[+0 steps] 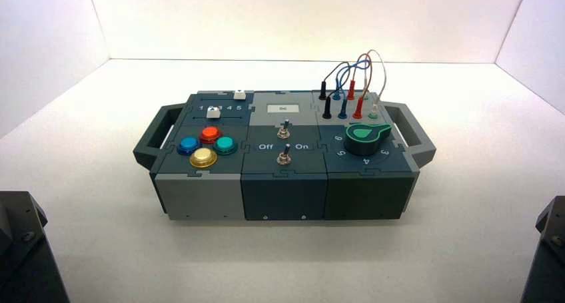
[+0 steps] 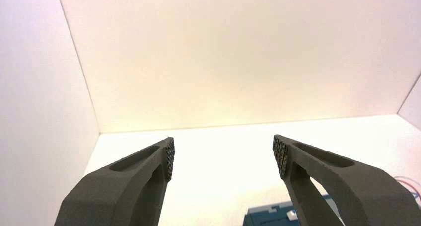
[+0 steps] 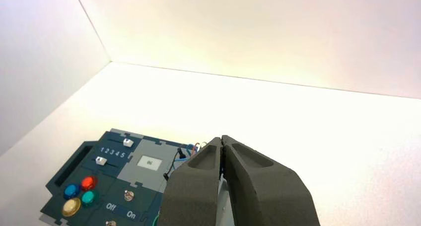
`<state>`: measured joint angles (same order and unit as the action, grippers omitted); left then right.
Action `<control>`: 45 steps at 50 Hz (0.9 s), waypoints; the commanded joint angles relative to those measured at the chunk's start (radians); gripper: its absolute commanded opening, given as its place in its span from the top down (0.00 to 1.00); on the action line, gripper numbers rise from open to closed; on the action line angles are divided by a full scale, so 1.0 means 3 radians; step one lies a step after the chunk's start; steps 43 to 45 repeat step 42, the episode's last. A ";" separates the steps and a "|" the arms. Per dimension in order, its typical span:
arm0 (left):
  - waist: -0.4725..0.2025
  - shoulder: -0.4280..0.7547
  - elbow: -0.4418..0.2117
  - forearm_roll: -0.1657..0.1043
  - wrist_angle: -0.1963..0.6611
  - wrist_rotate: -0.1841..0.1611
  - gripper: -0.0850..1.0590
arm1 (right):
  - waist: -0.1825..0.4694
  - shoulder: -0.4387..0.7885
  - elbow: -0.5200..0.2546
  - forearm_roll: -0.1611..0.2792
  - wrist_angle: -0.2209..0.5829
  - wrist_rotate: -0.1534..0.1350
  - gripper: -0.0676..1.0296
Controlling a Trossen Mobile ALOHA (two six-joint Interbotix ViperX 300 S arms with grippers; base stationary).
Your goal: Open left gripper.
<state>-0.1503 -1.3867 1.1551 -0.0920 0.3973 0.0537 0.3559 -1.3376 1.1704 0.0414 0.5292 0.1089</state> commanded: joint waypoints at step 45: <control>0.0041 0.0046 -0.0020 0.0010 -0.0066 0.0026 0.03 | 0.0031 0.0179 -0.0061 0.0026 -0.0026 0.0010 0.96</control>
